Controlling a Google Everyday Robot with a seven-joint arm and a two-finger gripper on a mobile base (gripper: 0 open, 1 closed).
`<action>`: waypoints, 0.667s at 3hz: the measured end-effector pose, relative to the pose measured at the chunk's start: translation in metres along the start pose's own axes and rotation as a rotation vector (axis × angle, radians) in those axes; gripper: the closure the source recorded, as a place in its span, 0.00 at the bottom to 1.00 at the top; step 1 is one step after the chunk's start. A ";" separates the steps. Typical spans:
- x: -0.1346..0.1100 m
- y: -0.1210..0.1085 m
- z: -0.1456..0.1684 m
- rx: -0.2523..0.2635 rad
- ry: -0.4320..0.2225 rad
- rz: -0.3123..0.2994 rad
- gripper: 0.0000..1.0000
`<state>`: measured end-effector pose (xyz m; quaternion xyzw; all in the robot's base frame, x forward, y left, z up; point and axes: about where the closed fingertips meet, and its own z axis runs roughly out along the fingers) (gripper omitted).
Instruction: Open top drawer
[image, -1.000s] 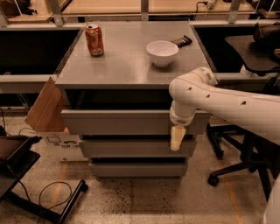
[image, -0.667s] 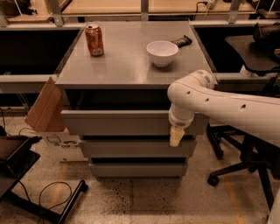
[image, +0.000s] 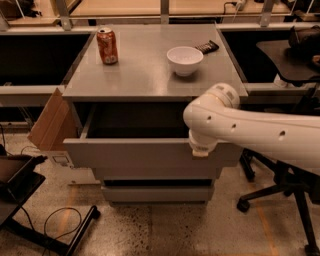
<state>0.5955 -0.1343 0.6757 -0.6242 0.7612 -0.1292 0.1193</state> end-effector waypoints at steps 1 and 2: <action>0.000 -0.001 -0.002 0.000 0.000 0.000 0.94; 0.000 -0.002 -0.005 0.000 0.000 0.000 1.00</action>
Offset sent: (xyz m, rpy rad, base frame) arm -0.0779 0.0054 0.0273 -0.0570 -0.0863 -0.1199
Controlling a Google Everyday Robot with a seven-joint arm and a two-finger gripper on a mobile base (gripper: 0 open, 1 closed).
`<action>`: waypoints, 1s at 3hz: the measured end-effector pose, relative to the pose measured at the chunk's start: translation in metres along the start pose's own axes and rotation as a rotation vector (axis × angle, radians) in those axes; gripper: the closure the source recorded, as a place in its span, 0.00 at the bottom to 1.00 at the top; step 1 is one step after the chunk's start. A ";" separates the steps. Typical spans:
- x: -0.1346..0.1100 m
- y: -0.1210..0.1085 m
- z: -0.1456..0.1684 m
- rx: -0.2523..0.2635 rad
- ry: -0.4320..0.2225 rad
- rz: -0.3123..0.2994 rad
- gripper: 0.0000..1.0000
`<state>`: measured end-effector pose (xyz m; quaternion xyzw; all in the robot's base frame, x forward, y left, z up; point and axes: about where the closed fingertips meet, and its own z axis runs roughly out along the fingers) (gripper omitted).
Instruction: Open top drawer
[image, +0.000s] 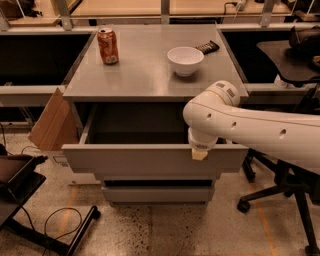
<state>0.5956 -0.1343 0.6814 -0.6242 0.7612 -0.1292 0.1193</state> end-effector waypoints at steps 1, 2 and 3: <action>0.000 0.000 0.000 0.000 0.000 0.000 1.00; 0.000 0.000 -0.001 0.000 0.000 0.000 1.00; 0.000 0.000 -0.001 0.000 0.000 0.000 1.00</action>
Offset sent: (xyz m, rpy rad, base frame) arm -0.0773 0.0037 -0.0004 0.0306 -0.0157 -0.0940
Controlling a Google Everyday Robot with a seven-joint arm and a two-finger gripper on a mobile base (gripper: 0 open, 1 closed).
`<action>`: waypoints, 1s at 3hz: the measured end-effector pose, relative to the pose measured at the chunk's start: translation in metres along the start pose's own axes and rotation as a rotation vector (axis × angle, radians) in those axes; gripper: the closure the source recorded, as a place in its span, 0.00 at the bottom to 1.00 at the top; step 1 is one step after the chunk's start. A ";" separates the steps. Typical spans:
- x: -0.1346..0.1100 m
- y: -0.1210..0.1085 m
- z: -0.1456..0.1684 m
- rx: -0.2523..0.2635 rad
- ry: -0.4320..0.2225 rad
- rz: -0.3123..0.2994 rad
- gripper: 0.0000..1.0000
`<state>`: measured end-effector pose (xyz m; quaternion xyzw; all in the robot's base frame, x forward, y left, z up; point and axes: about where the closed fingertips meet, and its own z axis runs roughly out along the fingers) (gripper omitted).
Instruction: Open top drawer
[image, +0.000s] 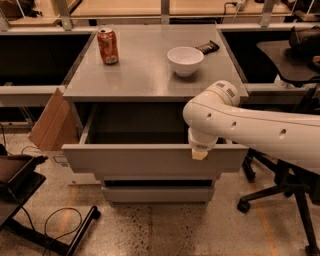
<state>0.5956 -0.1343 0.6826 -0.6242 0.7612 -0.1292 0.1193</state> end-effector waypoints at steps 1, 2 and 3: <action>0.000 0.004 0.000 -0.008 -0.007 0.008 0.98; 0.000 0.004 -0.001 -0.008 -0.007 0.008 0.76; 0.000 0.004 -0.001 -0.008 -0.007 0.008 0.53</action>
Offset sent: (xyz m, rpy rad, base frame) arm -0.0042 0.0007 -0.0014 0.0109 0.0064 -0.0053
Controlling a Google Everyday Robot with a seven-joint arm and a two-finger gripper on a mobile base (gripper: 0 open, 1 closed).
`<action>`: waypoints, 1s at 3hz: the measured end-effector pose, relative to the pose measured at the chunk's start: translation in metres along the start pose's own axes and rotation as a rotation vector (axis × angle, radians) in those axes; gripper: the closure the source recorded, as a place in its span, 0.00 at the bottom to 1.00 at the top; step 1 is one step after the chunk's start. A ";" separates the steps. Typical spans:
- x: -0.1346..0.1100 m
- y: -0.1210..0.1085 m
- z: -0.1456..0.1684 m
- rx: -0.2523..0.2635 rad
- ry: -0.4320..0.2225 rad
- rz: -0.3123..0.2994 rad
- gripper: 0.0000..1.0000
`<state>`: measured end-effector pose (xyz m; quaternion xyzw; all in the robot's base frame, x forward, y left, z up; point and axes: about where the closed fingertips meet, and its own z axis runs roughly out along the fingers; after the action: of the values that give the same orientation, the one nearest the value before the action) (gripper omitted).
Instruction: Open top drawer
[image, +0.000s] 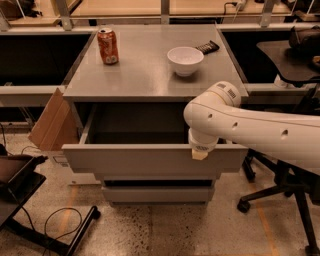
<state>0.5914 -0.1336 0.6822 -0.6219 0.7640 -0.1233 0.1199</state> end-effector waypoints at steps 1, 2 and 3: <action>0.000 0.001 0.000 -0.001 0.001 0.000 0.30; 0.001 0.001 0.001 -0.002 0.002 -0.001 0.06; 0.001 0.001 0.001 -0.003 0.002 -0.001 0.00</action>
Offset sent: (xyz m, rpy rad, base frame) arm -0.0004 -0.0002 -0.0006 -0.0008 0.0012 0.0001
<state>0.5903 -0.1343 0.6805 -0.6223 0.7639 -0.1231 0.1180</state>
